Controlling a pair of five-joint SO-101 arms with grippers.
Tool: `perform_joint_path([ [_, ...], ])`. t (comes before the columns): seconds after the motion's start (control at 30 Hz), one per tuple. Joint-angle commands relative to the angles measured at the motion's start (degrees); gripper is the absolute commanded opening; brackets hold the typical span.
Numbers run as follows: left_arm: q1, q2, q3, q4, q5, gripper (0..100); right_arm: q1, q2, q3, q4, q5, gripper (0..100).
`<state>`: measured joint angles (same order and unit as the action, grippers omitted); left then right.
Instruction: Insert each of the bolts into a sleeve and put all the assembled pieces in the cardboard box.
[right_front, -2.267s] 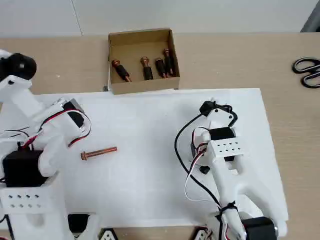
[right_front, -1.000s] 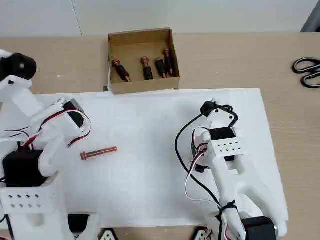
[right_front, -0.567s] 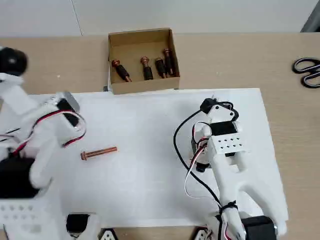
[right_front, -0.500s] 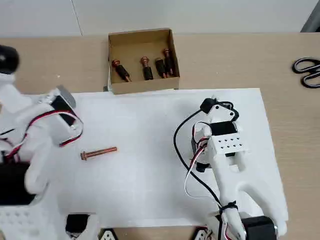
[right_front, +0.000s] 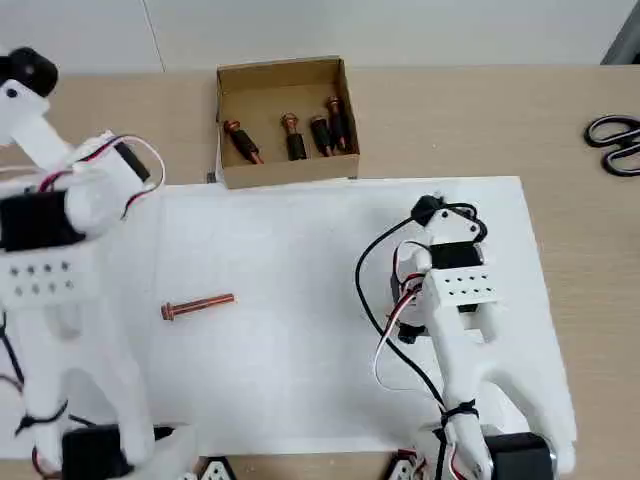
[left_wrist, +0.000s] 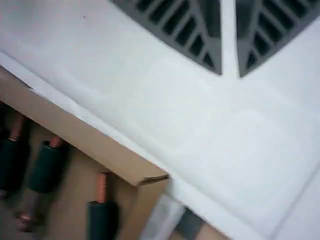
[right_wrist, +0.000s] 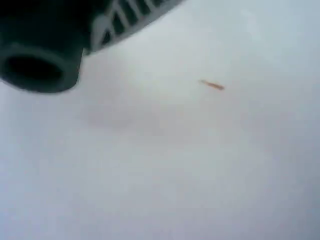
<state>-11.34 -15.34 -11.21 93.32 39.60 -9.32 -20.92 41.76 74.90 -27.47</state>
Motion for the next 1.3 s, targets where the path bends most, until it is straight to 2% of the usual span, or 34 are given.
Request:
perform_joint_path([
  [0.0, -2.5, 4.9, -2.1, -0.1, 4.3, 1, 2.3, -0.7, -2.7, 0.7, 0.0, 0.2],
  [0.2, -4.1, 15.6, -2.1, 0.5, 8.6, 1, 4.5, -0.7, -2.7, 0.7, 0.0, 0.2],
  [0.4, 0.9, 19.0, 3.1, 3.0, 9.4, 1, 4.9, -0.7, -2.7, 0.7, 0.0, 0.2],
  [0.57, 3.4, 17.6, 11.3, -3.6, 10.4, 1, 5.9, -0.7, -2.7, 1.5, 0.0, 0.2],
  [0.83, 7.7, 10.7, 25.9, -12.1, 13.5, 1, 11.4, -0.7, -2.7, 3.5, 0.0, 0.2],
  [1.27, 6.0, 2.8, 43.2, -24.6, 13.5, 1, 11.6, -0.7, -2.7, 5.0, 0.0, 0.3],
])
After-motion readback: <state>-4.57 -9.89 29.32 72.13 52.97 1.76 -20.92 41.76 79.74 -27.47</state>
